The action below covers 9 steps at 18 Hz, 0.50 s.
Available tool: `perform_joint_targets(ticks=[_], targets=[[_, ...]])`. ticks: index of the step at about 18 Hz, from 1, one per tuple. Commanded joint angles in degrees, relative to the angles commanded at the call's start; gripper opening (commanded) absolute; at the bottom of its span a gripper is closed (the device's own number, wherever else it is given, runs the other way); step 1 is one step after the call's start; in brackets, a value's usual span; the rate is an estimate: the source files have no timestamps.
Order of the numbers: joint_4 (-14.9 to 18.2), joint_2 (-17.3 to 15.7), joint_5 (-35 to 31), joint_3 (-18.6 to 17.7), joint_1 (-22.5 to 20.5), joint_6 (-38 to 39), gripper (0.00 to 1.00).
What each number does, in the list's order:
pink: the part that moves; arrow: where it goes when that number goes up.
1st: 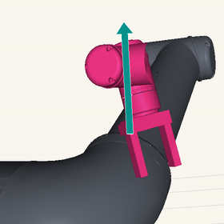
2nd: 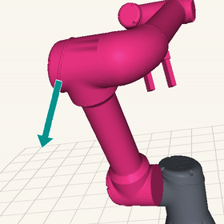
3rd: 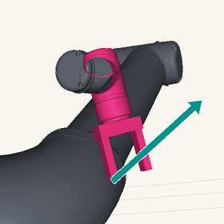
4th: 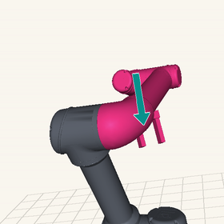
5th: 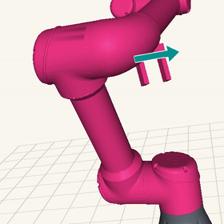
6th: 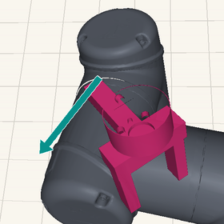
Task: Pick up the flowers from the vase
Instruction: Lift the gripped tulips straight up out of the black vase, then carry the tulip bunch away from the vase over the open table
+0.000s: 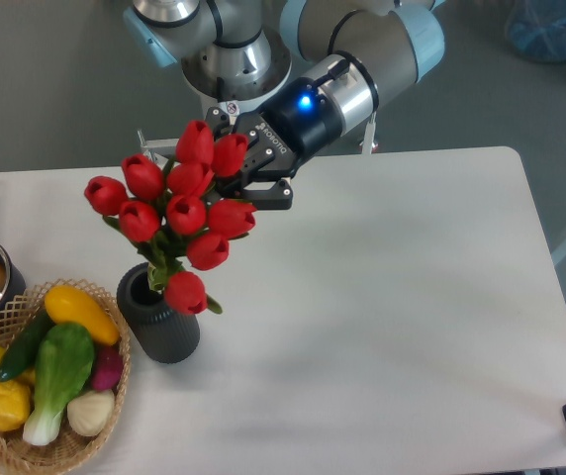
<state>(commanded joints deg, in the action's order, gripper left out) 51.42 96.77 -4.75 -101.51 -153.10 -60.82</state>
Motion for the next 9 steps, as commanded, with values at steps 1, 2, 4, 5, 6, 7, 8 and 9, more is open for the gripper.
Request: perform_joint_targets(ticks=[1, 2, 4, 5, 6, 7, 8, 9], targets=[[-0.09, 0.00, 0.00, 0.09, -0.18, -0.26, 0.02], [-0.09, 0.09, -0.09, 0.35, -0.96, -0.53, 0.02], [-0.26, 0.18, -0.09, 1.31, -3.77, -0.53, 0.02], [-0.18, 0.52, -0.09, 1.67, -4.39, -0.18, 0.02], [0.00, 0.62, -0.26, 1.76, -5.27, 0.35, 0.03], [-0.26, 1.05, -0.18, 1.84, -6.32, 0.61, 0.02], [-0.26, 1.32, -0.61, 1.85, -6.86, 0.35, 0.02], [-0.35, 1.32, -1.14, 2.19, -7.30, 0.09, 0.00]])
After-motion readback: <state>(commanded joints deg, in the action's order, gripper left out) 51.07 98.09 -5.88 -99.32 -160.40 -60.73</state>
